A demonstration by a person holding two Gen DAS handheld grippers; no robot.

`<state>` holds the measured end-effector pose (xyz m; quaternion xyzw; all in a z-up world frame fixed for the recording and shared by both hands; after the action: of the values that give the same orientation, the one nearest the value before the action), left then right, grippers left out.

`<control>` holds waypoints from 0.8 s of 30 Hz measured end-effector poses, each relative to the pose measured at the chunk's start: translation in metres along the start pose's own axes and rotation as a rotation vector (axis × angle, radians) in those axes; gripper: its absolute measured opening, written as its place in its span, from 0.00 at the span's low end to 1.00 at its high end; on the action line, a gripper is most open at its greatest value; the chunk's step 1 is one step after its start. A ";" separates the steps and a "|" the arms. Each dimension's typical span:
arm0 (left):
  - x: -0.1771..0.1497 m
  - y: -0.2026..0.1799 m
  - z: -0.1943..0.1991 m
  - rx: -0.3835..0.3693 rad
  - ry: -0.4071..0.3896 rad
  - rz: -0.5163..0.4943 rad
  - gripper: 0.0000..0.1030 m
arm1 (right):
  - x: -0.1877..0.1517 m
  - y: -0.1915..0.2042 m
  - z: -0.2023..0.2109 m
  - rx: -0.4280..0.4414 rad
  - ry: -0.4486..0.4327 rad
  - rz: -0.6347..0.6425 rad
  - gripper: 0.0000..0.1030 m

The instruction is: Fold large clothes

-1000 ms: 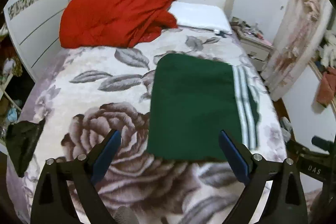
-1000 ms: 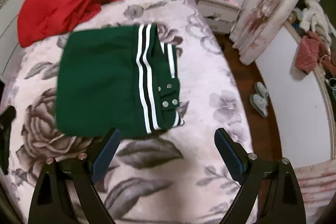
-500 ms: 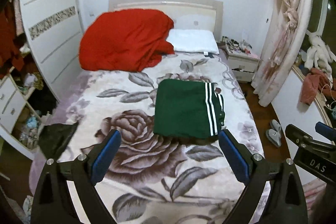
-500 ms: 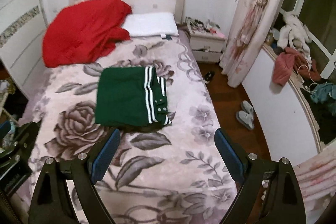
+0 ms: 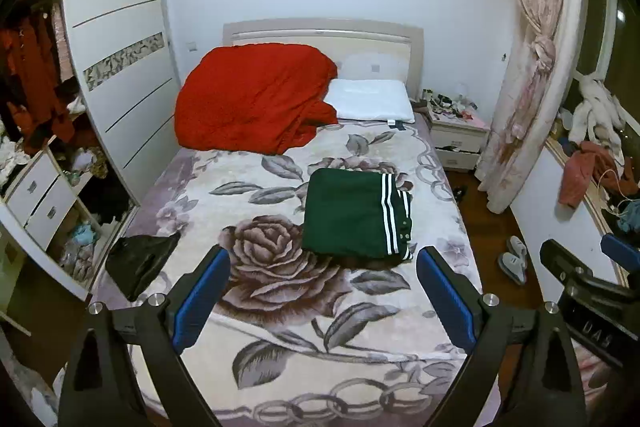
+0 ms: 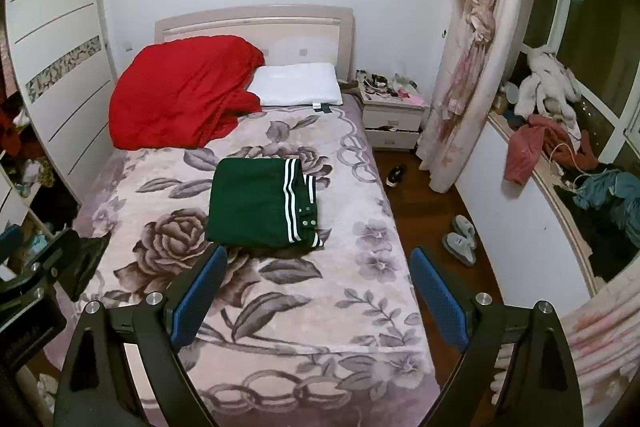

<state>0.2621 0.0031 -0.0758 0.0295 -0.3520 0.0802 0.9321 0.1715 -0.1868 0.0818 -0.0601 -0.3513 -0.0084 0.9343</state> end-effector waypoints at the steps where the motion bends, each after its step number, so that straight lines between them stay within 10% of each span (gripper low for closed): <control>1: 0.000 0.000 0.006 0.002 0.005 0.000 0.92 | 0.000 0.000 0.006 0.004 -0.001 0.004 0.92; 24: -0.007 -0.001 0.040 0.026 -0.023 -0.014 0.94 | 0.026 -0.001 0.055 0.024 -0.060 0.037 0.95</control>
<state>0.2313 -0.0032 -0.0505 0.0451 -0.3615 0.0778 0.9280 0.1555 -0.1802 0.1399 -0.0555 -0.3779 0.0150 0.9241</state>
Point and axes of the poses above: each gripper's, at about its wrist camera, not at the fingertips, and z roughly against the way its jaws point, y to its left, x to its top, the point moved 6 cm from there along -z, roughly the way its jaws point, and after that the axes turned 3 degrees about y, right-handed, at the moved point
